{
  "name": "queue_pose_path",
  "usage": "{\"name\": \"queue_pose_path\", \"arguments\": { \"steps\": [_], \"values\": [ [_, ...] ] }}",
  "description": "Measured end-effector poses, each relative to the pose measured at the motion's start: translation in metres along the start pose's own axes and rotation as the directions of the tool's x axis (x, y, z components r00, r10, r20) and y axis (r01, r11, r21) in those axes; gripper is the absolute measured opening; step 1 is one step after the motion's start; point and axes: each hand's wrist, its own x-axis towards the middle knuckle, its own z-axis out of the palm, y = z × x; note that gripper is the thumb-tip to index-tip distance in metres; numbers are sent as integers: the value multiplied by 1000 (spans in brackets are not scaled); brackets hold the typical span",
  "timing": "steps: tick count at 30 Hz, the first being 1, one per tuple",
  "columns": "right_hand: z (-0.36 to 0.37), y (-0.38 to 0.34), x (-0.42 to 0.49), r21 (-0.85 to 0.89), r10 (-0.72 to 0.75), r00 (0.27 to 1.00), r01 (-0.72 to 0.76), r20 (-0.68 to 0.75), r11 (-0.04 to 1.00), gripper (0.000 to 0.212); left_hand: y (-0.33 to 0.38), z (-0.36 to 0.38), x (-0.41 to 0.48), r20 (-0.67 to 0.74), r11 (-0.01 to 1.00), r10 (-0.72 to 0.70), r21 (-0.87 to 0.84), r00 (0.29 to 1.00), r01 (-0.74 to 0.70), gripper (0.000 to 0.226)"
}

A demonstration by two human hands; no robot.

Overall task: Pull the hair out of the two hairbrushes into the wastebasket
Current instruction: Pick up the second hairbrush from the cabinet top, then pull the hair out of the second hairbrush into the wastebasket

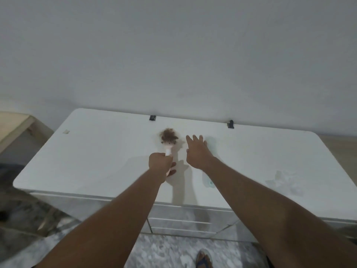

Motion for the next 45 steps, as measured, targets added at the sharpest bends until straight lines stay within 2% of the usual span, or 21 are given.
{"name": "queue_pose_path", "arguments": {
  "steps": [6,9,12,15,18,21,24,32,35,39,45],
  "values": [
    [5,-74,11,39,-171,985,173,-37,984,60,5,-76,2,-146,972,9,-231,989,-43,20],
    [11,-146,12,53,-303,953,304,-18,951,61,5,-140,-3,-263,946,-19,-316,965,-68,15],
    [23,-231,-2,77,-456,890,455,-10,887,64,-7,-213,-18,-390,919,-42,-376,920,-118,12],
    [42,-314,-27,91,-594,805,591,0,802,64,-29,-288,-48,-523,898,-79,-407,849,-167,17],
    [68,-391,-57,113,-710,704,705,4,700,61,-62,-359,-76,-659,902,-117,-384,743,-198,21],
    [105,-453,-92,148,-787,615,775,47,615,63,-108,-417,-98,-730,879,-199,-428,654,-210,22],
    [151,-494,-127,165,-815,556,799,162,578,67,-165,-456,-114,-762,868,-266,-455,590,-197,23],
    [322,-523,-177,241,-839,450,816,306,525,63,-345,-484,-99,-705,790,-480,-606,521,-93,22],
    [386,-512,-182,249,-836,414,821,361,514,64,-407,-477,-76,-652,758,-523,-650,549,-50,23],
    [453,-499,-180,215,-815,404,827,414,520,66,-467,-468,-45,-615,738,-528,-674,585,-42,27],
    [505,-484,-179,273,-792,397,786,463,554,61,-518,-459,-15,-605,763,-494,-646,624,-22,28]
  ]
}}
